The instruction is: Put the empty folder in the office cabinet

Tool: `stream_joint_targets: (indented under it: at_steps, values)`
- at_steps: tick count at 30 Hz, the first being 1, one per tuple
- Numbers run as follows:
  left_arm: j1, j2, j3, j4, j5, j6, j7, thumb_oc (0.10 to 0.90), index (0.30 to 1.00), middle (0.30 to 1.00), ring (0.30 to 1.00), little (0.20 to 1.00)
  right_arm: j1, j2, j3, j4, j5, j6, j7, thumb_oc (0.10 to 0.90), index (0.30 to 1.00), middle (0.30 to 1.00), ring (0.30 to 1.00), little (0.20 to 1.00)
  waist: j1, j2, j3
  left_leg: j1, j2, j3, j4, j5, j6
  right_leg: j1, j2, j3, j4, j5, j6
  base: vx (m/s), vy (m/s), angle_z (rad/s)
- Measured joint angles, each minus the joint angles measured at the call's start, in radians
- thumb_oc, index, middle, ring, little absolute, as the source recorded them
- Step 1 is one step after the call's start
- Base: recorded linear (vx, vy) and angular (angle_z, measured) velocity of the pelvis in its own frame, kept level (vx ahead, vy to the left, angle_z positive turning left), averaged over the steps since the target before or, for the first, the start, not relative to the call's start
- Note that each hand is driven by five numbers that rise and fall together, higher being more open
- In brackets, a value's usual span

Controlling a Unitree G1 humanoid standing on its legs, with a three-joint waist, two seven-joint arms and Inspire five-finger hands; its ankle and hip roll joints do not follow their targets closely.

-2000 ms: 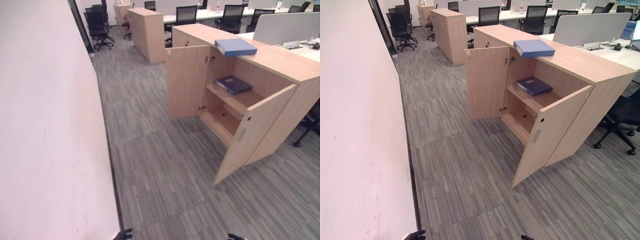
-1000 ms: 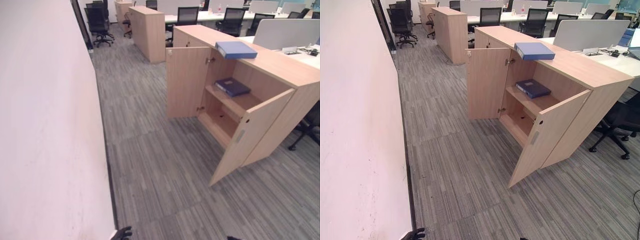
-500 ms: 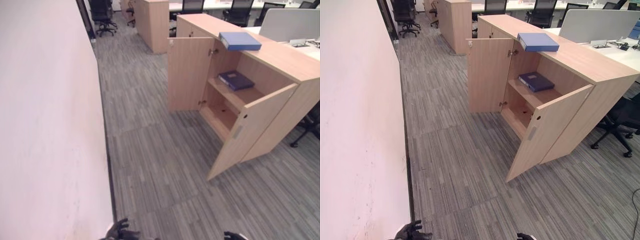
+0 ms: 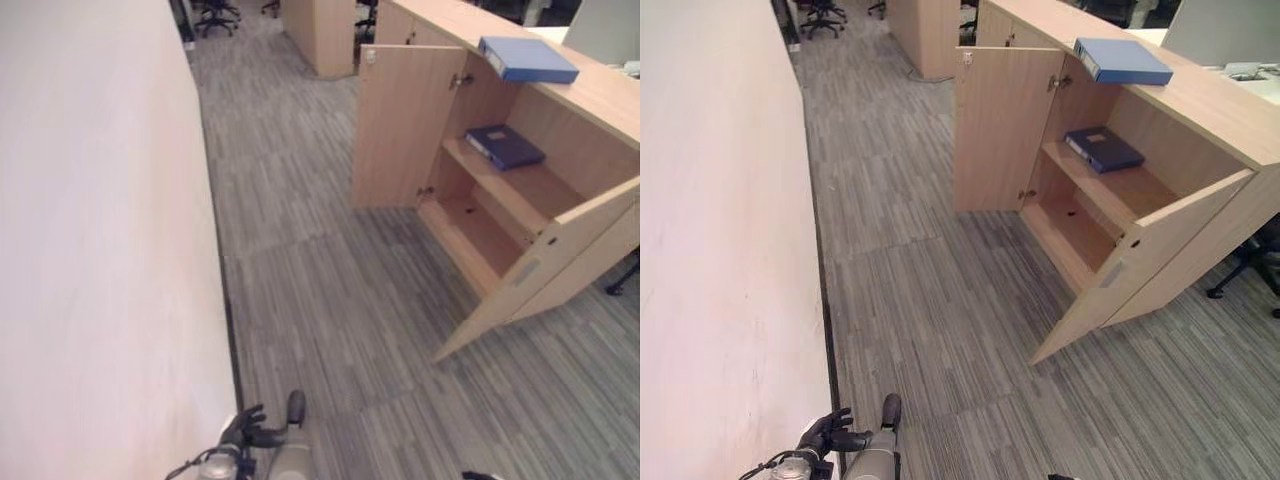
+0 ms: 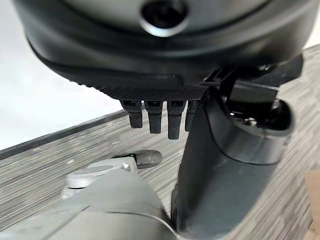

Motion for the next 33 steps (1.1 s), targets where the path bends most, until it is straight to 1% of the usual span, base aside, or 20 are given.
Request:
stream_joint_targets:
  at_steps: [1, 2, 4, 8, 9, 10, 12, 14, 15, 18, 20, 21, 23, 25, 26, 28, 29, 30, 32, 33]
  values:
    - [-0.002, 0.018, 0.017, 0.015, 0.000, 0.006, 0.005, 0.800, 0.900, 0.900, 0.900, 0.900, 0.023, 0.029, 0.004, 0.001, 0.000, 0.003, 0.005, 0.800, 0.900, 0.900, 0.900, 0.900, 0.011, -0.066, -0.035, -0.028, -0.065, 0.058, 0.093, -0.022, 0.054, 0.008, -0.071, 0.044, 0.019, -0.033, -0.002, 0.56, 0.405, -0.31]
    - [-0.007, 0.032, 0.016, 0.015, 0.001, 0.008, 0.005, 0.800, 0.900, 0.900, 0.900, 0.900, 0.033, 0.050, 0.003, 0.001, 0.000, 0.002, 0.007, 0.800, 0.900, 0.900, 0.900, 0.900, 0.007, -0.100, -0.041, -0.031, -0.100, 0.072, 0.113, -0.057, 0.082, -0.009, -0.101, 0.047, 0.067, -0.032, 0.004, 0.35, 0.273, -0.02]
    - [0.023, 0.047, 0.013, 0.028, 0.011, 0.010, 0.001, 0.800, 0.900, 0.900, 0.900, 0.900, 0.040, 0.067, -0.033, 0.000, -0.001, -0.006, 0.004, 0.800, 0.900, 0.900, 0.900, 0.900, -0.003, -0.099, -0.051, 0.034, -0.143, 0.068, 0.088, -0.091, 0.138, -0.040, -0.092, 0.070, 0.233, 0.024, 0.045, 0.42, 0.346, 0.22]
    - [0.088, 0.007, 0.006, 0.023, 0.005, 0.010, 0.005, 0.800, 0.900, 0.900, 0.900, 0.900, 0.038, 0.072, -0.011, 0.000, -0.002, -0.008, 0.002, 0.800, 0.900, 0.900, 0.900, 0.900, 0.026, -0.117, -0.101, 0.090, -0.202, 0.082, 0.014, -0.143, 0.163, -0.143, -0.105, 0.117, 0.432, 0.106, 0.141, 0.23, 0.234, 0.00]
    - [0.092, 0.001, 0.011, 0.025, -0.012, 0.028, -0.002, 0.800, 0.900, 0.900, 0.900, 0.900, 0.022, 0.074, 0.005, 0.002, -0.002, -0.002, -0.001, 0.800, 0.900, 0.900, 0.900, 0.900, 0.044, -0.122, -0.105, 0.105, -0.215, 0.083, 0.002, -0.152, 0.180, -0.197, -0.113, 0.137, 0.532, 0.147, 0.192, 0.25, 0.295, 0.12]
    - [0.090, 0.002, 0.010, 0.025, -0.012, 0.030, 0.000, 0.800, 0.900, 0.900, 0.900, 0.900, 0.018, 0.076, 0.006, -0.001, -0.002, -0.002, -0.004, 0.800, 0.900, 0.900, 0.900, 0.900, 0.049, -0.124, -0.106, 0.108, -0.214, 0.081, 0.001, -0.152, 0.194, -0.229, -0.111, 0.137, 0.586, 0.170, 0.201, 0.21, 0.315, 0.15]
    - [0.098, 0.006, 0.003, 0.025, -0.029, 0.031, 0.001, 0.800, 0.900, 0.900, 0.900, 0.900, -0.011, 0.075, -0.006, -0.011, 0.000, -0.003, -0.004, 0.800, 0.900, 0.900, 0.900, 0.900, 0.048, -0.116, -0.103, 0.138, -0.224, 0.071, -0.003, -0.160, 0.234, -0.288, -0.109, 0.123, 0.714, 0.222, 0.188, 0.27, 0.357, 0.21]
    - [0.101, -0.002, -0.021, 0.021, -0.039, 0.031, 0.002, 0.800, 0.900, 0.900, 0.900, 0.900, -0.031, 0.072, -0.016, -0.021, 0.001, -0.011, -0.003, 0.800, 0.900, 0.900, 0.900, 0.900, 0.045, -0.069, -0.095, 0.175, -0.222, 0.054, -0.005, -0.187, 0.260, -0.308, -0.089, 0.083, 0.752, 0.207, 0.181, 0.34, 0.347, 0.16]
    - [0.100, -0.006, -0.047, 0.004, -0.039, 0.032, 0.009, 0.800, 0.900, 0.900, 0.900, 0.900, -0.050, 0.073, -0.025, -0.053, 0.002, -0.016, 0.002, 0.800, 0.900, 0.900, 0.900, 0.900, 0.023, -0.017, -0.070, 0.219, -0.206, 0.016, -0.030, -0.201, 0.264, -0.346, -0.023, 0.074, 0.835, 0.150, 0.162, 0.33, 0.316, 0.15]
    - [0.108, -0.019, -0.067, -0.018, -0.037, 0.032, 0.004, 0.800, 0.900, 0.900, 0.900, 0.900, -0.056, 0.044, -0.025, -0.116, 0.021, -0.039, 0.016, 0.800, 0.900, 0.900, 0.900, 0.900, -0.036, 0.066, -0.053, 0.294, -0.165, -0.011, -0.087, -0.197, 0.250, -0.510, 0.075, 0.007, 0.909, 0.045, 0.132, 0.34, 0.159, 0.20]
    - [0.103, -0.019, -0.087, -0.054, -0.037, 0.039, 0.012, 0.800, 0.900, 0.900, 0.900, 0.900, -0.063, 0.025, -0.032, -0.142, 0.024, -0.043, 0.016, 0.800, 0.900, 0.900, 0.900, 0.900, -0.061, 0.089, -0.044, 0.294, -0.150, -0.020, -0.083, -0.213, 0.239, -0.593, 0.046, -0.098, 0.787, 0.017, 0.088, 0.32, 0.064, 0.23]
    - [0.104, -0.018, -0.078, -0.061, -0.036, 0.034, 0.009, 0.800, 0.900, 0.900, 0.900, 0.900, -0.075, 0.019, -0.035, -0.137, 0.029, -0.043, 0.013, 0.800, 0.900, 0.900, 0.900, 0.900, -0.085, 0.101, -0.041, 0.305, -0.143, -0.036, -0.090, -0.211, 0.224, -0.595, 0.034, -0.153, 0.644, 0.027, 0.078, 0.32, 0.021, 0.68]
    - [0.102, 0.006, -0.086, -0.074, -0.029, 0.027, 0.008, 0.800, 0.900, 0.900, 0.900, 0.900, -0.080, 0.042, -0.042, -0.123, 0.046, -0.042, 0.012, 0.800, 0.900, 0.900, 0.900, 0.900, -0.116, 0.055, -0.043, 0.369, -0.135, -0.082, -0.113, -0.240, 0.185, -0.609, 0.014, -0.169, 0.404, 0.114, 0.091, 0.36, -0.010, 0.71]
    - [0.102, 0.037, -0.098, -0.091, -0.022, 0.027, 0.002, 0.800, 0.900, 0.900, 0.900, 0.900, -0.059, 0.074, -0.042, -0.122, 0.048, -0.042, 0.011, 0.800, 0.900, 0.900, 0.900, 0.900, -0.119, -0.022, -0.046, 0.413, -0.155, -0.115, -0.126, -0.267, 0.136, -0.585, -0.011, -0.156, 0.291, 0.157, 0.096, 0.39, -0.053, 0.50]
    - [0.106, 0.017, -0.111, -0.090, -0.011, 0.031, -0.001, 0.800, 0.900, 0.900, 0.900, 0.900, -0.052, 0.079, -0.059, -0.100, 0.051, -0.040, 0.005, 0.800, 0.900, 0.900, 0.900, 0.900, -0.123, -0.017, -0.049, 0.452, -0.119, -0.134, -0.131, -0.284, 0.092, -0.527, 0.031, -0.179, 0.250, 0.196, 0.063, 0.42, -0.090, 0.42]
    - [0.113, -0.002, -0.143, -0.097, 0.017, 0.027, -0.010, 0.800, 0.900, 0.900, 0.900, 0.900, -0.058, 0.058, -0.063, -0.088, 0.047, -0.037, 0.000, 0.800, 0.900, 0.900, 0.900, 0.900, -0.121, -0.009, -0.049, 0.456, -0.143, -0.131, -0.121, -0.284, 0.088, -0.513, 0.043, -0.201, 0.240, 0.203, 0.061, 0.32, -0.086, 0.23]
    - [0.119, -0.022, -0.145, -0.115, 0.032, 0.027, -0.022, 0.800, 0.900, 0.900, 0.900, 0.900, -0.055, 0.026, -0.068, -0.087, 0.045, -0.034, -0.003, 0.800, 0.900, 0.900, 0.900, 0.900, -0.133, 0.034, -0.043, 0.476, -0.128, -0.097, -0.135, -0.279, 0.081, -0.499, 0.082, -0.240, 0.247, 0.205, 0.001, 0.22, -0.061, 0.28]
    - [0.116, -0.026, -0.145, -0.114, 0.042, 0.027, -0.023, 0.800, 0.900, 0.900, 0.900, 0.900, -0.055, 0.017, -0.075, -0.085, 0.042, -0.032, -0.007, 0.800, 0.900, 0.900, 0.900, 0.900, -0.146, 0.049, -0.033, 0.490, -0.108, -0.079, -0.145, -0.282, 0.071, -0.497, 0.095, -0.254, 0.271, 0.197, -0.046, 0.35, -0.093, 0.19]
    - [0.106, -0.027, -0.141, -0.113, 0.043, 0.027, -0.022, 0.800, 0.900, 0.900, 0.900, 0.900, -0.080, -0.001, -0.082, -0.079, 0.035, -0.018, -0.013, 0.800, 0.900, 0.900, 0.900, 0.900, -0.144, 0.061, -0.012, 0.503, -0.095, -0.064, -0.130, -0.278, 0.064, -0.519, 0.093, -0.273, 0.348, 0.180, -0.045, 0.43, -0.097, -0.23]
    - [0.101, -0.031, -0.141, -0.112, 0.049, 0.027, -0.023, 0.800, 0.900, 0.900, 0.900, 0.900, -0.083, -0.021, -0.081, -0.077, 0.016, -0.016, -0.012, 0.800, 0.900, 0.900, 0.900, 0.900, -0.152, 0.096, 0.006, 0.538, -0.077, -0.068, -0.128, -0.275, 0.050, -0.554, 0.078, -0.293, 0.464, 0.107, -0.013, 0.43, -0.089, -0.35]
